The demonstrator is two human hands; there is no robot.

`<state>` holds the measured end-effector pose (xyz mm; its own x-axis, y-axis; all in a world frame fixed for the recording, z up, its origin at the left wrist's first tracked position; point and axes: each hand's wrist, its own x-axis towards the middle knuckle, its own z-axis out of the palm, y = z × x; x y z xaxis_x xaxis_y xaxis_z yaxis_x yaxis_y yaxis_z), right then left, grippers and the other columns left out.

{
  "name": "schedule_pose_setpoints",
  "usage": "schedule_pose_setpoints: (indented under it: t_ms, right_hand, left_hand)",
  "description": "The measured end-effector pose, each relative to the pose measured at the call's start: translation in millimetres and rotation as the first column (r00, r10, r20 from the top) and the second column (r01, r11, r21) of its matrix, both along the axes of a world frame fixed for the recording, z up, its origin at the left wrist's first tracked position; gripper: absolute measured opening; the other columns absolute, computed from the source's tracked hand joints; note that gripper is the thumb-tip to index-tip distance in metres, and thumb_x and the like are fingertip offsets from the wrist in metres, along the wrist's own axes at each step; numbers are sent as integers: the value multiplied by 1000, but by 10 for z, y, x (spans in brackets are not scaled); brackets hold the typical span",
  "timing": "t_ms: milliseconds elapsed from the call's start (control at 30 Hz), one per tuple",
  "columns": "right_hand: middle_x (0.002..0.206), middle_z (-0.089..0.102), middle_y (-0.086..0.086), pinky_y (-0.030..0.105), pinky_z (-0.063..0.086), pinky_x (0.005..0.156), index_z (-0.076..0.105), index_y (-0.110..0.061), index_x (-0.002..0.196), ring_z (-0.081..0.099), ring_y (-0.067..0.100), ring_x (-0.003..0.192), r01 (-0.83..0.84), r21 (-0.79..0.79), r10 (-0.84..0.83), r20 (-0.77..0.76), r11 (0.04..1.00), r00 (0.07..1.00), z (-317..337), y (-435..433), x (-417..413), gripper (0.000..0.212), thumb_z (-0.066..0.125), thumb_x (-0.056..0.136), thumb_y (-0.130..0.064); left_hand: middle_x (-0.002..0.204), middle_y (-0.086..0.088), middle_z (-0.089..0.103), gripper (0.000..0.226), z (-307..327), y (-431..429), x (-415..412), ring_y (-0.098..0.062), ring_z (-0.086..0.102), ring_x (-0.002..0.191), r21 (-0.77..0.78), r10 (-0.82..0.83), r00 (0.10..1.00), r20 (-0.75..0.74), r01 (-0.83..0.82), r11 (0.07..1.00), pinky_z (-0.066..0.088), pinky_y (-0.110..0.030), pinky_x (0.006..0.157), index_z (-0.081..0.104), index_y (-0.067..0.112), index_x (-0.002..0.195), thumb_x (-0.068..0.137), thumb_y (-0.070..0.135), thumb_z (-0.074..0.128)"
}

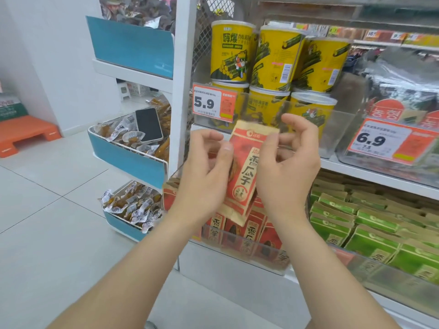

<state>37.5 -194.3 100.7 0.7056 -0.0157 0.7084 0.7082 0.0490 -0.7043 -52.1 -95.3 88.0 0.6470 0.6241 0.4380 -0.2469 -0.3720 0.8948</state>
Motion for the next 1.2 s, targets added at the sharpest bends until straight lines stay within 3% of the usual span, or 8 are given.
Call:
schedule_pose_setpoints:
  t_ms: [200,267,367,533,633,900,1067,1200]
  right_hand:
    - [86,80,8,36,55,75,79,-14,100,71,17,77,-285,191,342,-593,939,729,-63,-201,-84,18,68,105,-27]
    - [85,79,11,37,53,75,81,-11,88,68,19,77,-337,142,346,-636,931,690,-129,-272,-98,29,67,106,-30]
    - [76,71,7,36,50,72,73,-10,79,64,19,72,-379,88,339,-656,921,675,-192,-344,-147,34,68,105,-31]
    - [92,71,26,45,47,78,66,6,91,63,29,83,-397,200,413,-704,896,577,-218,-402,-191,35,71,99,-28]
    - [88,71,17,43,50,77,70,10,102,67,27,83,-399,215,419,-728,891,543,-187,-447,-214,33,65,102,-23]
    - [80,69,6,31,49,68,69,-9,93,65,18,75,-376,109,327,-743,920,584,-153,-428,-232,17,59,105,-15]
    - [79,72,1,31,51,71,69,-16,83,65,15,74,-381,23,287,-699,924,654,-207,-436,-213,28,59,109,-20]
    - [80,73,8,33,51,66,76,-10,91,62,18,70,-410,4,317,-641,912,699,-229,-489,-199,27,65,108,-27]
  left_hand:
    - [106,3,74,21,-75,-369,122,-15,74,92,-273,-115,981,-158,69,959,59,-43,82,57,39,119,113,22,47]
    - [104,-5,74,10,-61,-467,152,-18,74,85,-501,-170,974,-147,75,862,59,-39,74,59,30,119,110,27,56]
    - [97,-6,69,49,-113,-543,231,-20,73,82,-723,-248,968,-41,143,676,60,-37,69,55,13,127,97,46,75]
    - [89,-7,68,91,-191,-643,308,-21,72,75,-685,-236,971,-33,150,713,54,-28,57,54,-5,141,83,58,82]
    - [99,-13,72,92,-189,-704,304,-27,75,89,-675,-196,981,-7,140,725,58,-37,74,59,-6,137,77,59,85]
    - [90,-10,71,26,-144,-756,205,-21,70,83,-652,-134,990,-40,76,754,56,-35,76,66,8,102,110,32,61]
    - [101,-21,73,26,-140,-669,141,-26,68,89,-596,-131,990,-50,76,800,58,-49,89,69,10,100,112,31,58]
    - [88,-13,73,27,-89,-643,98,-20,69,75,-597,-165,985,-41,109,795,60,-34,66,67,7,110,113,32,55]
